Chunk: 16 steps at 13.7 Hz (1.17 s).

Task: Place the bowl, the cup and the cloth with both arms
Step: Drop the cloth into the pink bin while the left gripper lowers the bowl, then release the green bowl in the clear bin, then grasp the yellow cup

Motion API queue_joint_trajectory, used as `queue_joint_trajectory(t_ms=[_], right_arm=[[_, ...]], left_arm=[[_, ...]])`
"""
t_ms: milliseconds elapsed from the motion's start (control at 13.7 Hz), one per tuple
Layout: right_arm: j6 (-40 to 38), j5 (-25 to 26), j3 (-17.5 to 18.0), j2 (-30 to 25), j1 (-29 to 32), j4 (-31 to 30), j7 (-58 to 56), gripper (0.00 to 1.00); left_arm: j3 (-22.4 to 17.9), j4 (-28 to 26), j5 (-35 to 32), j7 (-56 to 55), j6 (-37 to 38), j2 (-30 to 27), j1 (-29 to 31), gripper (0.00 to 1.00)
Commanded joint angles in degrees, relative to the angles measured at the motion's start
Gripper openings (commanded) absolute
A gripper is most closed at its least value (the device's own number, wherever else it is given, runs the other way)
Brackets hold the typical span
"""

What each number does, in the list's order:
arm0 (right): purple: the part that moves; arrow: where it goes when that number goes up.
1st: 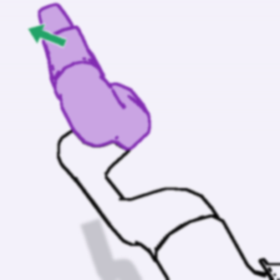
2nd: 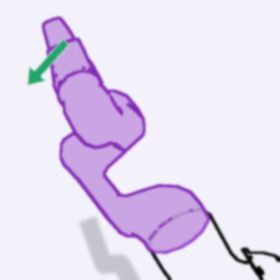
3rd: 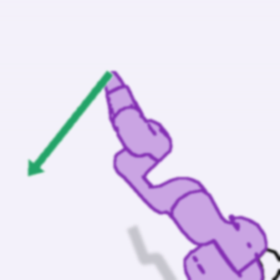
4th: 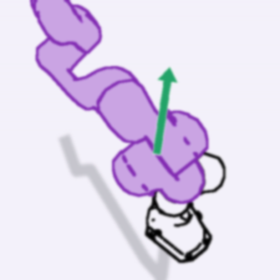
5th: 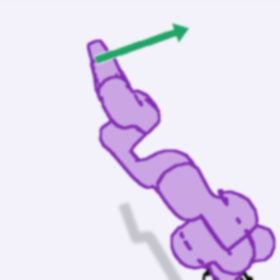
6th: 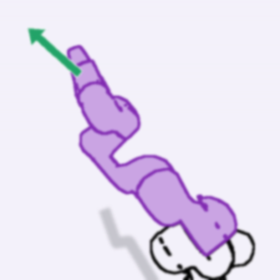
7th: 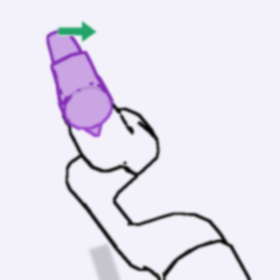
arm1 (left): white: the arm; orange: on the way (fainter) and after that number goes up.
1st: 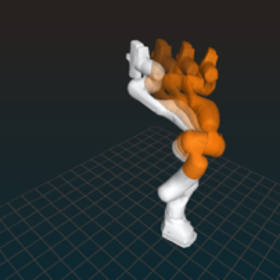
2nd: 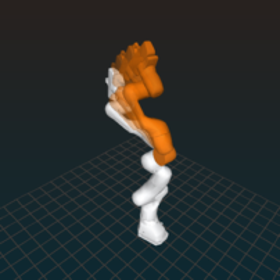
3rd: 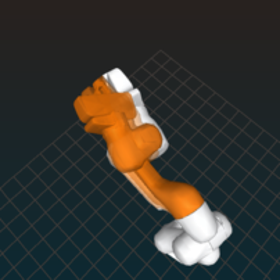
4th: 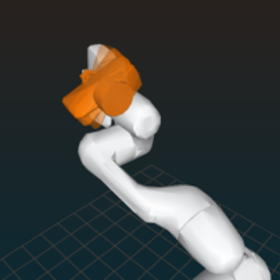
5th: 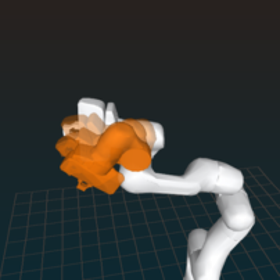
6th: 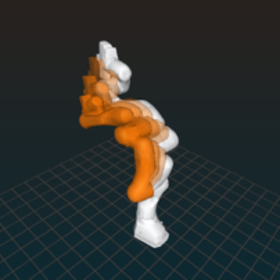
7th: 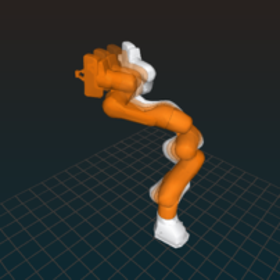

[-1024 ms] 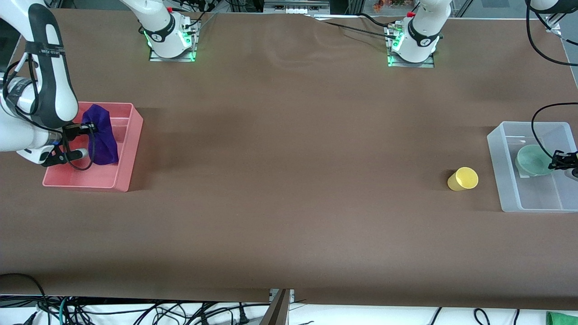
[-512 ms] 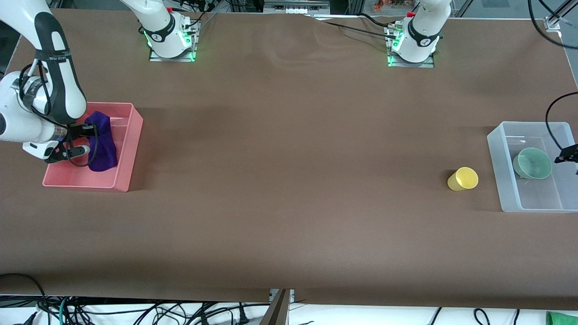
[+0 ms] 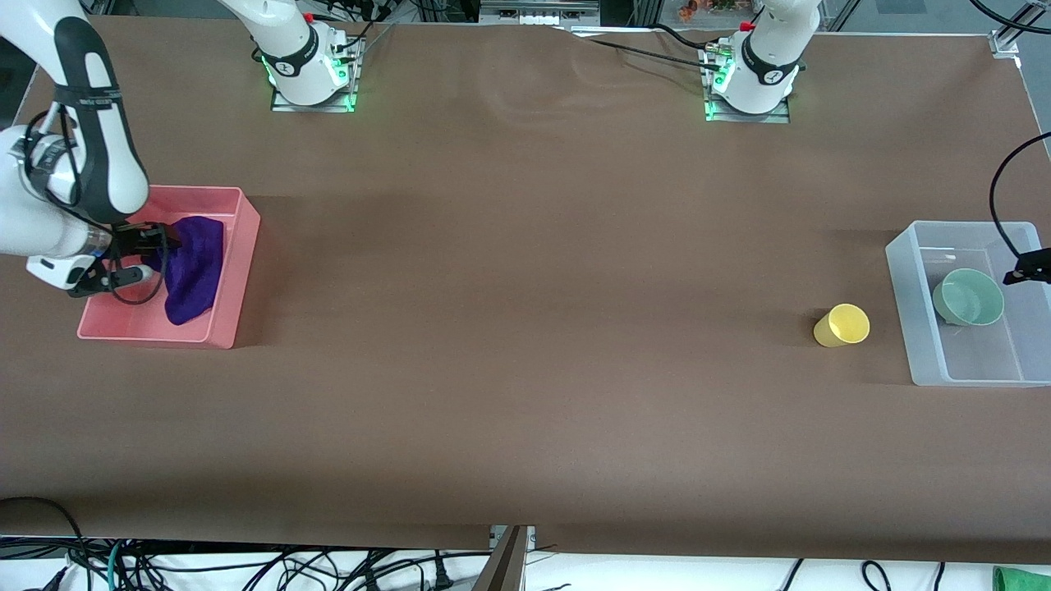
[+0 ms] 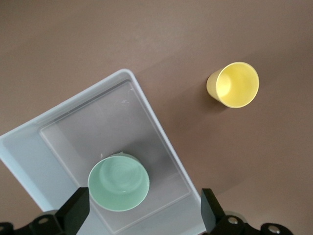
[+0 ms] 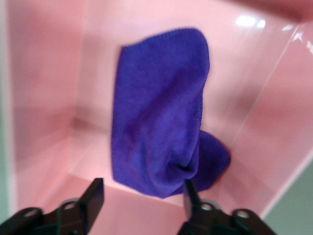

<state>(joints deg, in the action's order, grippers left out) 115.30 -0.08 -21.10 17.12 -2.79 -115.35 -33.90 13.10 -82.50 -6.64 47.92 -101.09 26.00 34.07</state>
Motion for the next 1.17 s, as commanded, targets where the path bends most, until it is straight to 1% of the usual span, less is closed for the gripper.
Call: queue_joint_trajectory(t_ms=[0, 73, 146, 220, 366, 512, 585, 659, 732, 805, 878, 951, 1098], right_arm=[[-12.59, -2.03, 2.45, -1.04, 0.24, 11.06, -0.20, 1.00], [-15.68, -1.94, 4.38, -1.13, 0.24, 14.33, -0.20, 1.00], [-18.24, -1.86, 5.97, -1.22, 0.16, 17.41, -0.11, 1.00], [-20.87, -1.25, 8.24, -1.30, 0.24, 20.22, 0.15, 1.00], [-24.40, -1.24, 11.59, -2.09, 0.16, 24.01, 7.66, 1.00], [-27.30, -1.33, 15.02, -2.62, 0.16, 27.53, 16.11, 1.00], [-29.06, -1.24, 17.12, -3.32, 0.16, 28.76, 17.37, 1.00], [-30.21, -0.11, 19.58, -4.20, 0.16, 29.91, 17.47, 1.00], [-30.30, 1.30, 21.08, -5.25, 0.16, 30.79, 17.38, 1.00], [-30.22, 2.53, 21.36, -6.04, 0.16, 32.19, 17.38, 1.00], [-29.52, 3.15, 21.36, -6.66, 0.16, 34.03, 17.38, 1.00], [-29.51, 3.24, 21.36, -6.75, 0.16, 35.53, 17.29, 1.00], [-29.34, 3.59, 21.36, -7.63, 0.16, 35.90, 17.03, 1.00]], left_arm=[[1.92, -0.99, -0.22, -1.33, 0.81, -3.57, 0.38, 1.00], [3.24, -1.08, -0.22, -2.64, 1.59, -4.72, 0.38, 1.00], [5.08, -1.00, -0.22, -5.18, 3.95, -4.99, 0.38, 1.00], [7.27, -0.99, -0.22, -9.90, 5.63, -5.34, 0.38, 1.00], [12.45, -1.95, -0.22, -18.79, 6.08, -5.34, 0.38, 1.00], [15.10, -2.84, -0.31, -22.94, 6.52, -4.47, 0.29, 1.00], [15.46, -2.93, -0.31, -23.57, 6.52, -3.60, -0.32, 1.00], [15.47, -3.54, -0.39, -23.66, 6.17, -2.54, -0.85, 1.00], [15.38, -5.72, -1.09, -23.75, 3.39, -1.49, -0.77, 1.00], [14.94, -9.05, -1.45, -23.66, -1.69, -1.39, -0.68, 1.00], [14.94, -12.04, -3.71, -23.66, -6.52, -1.30, -0.33, 1.00], [14.94, -13.29, -6.78, -23.66, -9.36, -0.43, -0.32, 1.00], [14.94, -13.04, -14.15, -23.57, -13.32, 3.69, -0.06, 1.00]])
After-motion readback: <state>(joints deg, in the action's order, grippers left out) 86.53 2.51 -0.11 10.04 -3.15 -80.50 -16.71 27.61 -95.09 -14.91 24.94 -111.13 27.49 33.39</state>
